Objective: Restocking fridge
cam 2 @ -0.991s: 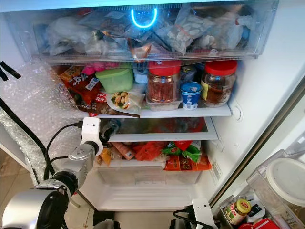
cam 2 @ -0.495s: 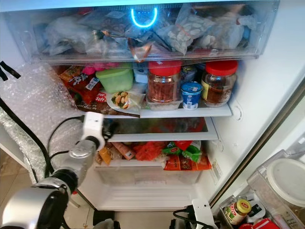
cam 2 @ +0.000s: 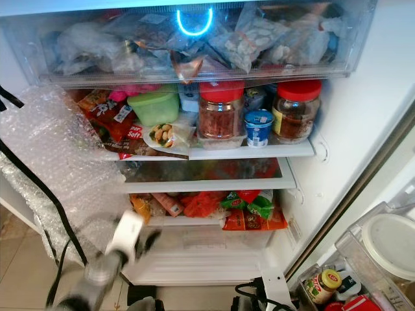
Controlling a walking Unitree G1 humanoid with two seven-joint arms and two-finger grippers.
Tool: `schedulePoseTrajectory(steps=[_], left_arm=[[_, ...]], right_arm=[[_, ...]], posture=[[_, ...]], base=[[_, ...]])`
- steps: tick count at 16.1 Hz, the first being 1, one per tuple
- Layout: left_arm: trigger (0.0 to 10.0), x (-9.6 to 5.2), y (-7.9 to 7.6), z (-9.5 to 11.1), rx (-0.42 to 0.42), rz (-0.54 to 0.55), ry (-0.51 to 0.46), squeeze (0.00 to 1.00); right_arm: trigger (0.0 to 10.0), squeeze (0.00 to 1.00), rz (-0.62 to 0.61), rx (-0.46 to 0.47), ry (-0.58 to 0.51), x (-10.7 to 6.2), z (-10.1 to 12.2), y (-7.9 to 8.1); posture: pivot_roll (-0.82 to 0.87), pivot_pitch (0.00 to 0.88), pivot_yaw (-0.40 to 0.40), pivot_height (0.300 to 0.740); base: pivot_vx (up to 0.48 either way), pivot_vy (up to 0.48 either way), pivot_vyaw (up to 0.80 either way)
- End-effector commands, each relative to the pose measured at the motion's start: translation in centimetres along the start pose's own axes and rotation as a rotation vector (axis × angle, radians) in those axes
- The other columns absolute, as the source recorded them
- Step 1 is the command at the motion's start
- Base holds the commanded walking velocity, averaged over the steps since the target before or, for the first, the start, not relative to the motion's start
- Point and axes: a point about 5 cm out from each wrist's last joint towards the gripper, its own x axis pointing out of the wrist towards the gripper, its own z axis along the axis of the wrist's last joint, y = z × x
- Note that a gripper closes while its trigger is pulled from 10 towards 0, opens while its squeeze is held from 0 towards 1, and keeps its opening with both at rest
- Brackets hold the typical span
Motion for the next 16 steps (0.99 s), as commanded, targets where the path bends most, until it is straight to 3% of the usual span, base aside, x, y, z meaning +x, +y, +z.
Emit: schedulePoseTrajectory(steps=[1, 4, 9, 16], left_arm=[[10.0, -0.3, 0.4, -0.8, -0.016, 0.033, 0.038, 0.0], [10.0, -1.6, -0.1, -2.8, -0.082, 0.103, 0.072, 0.0], [10.0, -2.5, -1.3, -3.1, -0.095, 0.112, 0.01, 0.0], [10.0, -3.8, -2.1, -4.3, -0.101, 0.115, 0.031, 0.0]], right_arm=[[10.0, 0.0, 0.004, -0.009, 0.042, -0.1, -1.0, 0.1], [10.0, 0.0, 0.008, -0.02, 0.057, -0.5, -2.4, -0.1], [10.0, 0.0, 0.009, -0.03, 0.075, -1.4, -4.8, -0.3], [10.0, 0.0, 0.02, -0.026, 0.066, -2.1, -6.4, -0.2]], posture=[[-0.06, 0.0, 0.046, 0.652], [-0.08, 0.022, 0.038, 0.652], [-0.08, 0.087, 0.026, 0.652], [-0.08, 0.13, 0.024, 0.652]], base=[[0.0, 0.0, 0.0], [0.0, 0.0, 0.0], [0.0, 0.0, 0.0], [0.0, 0.0, 0.0]])
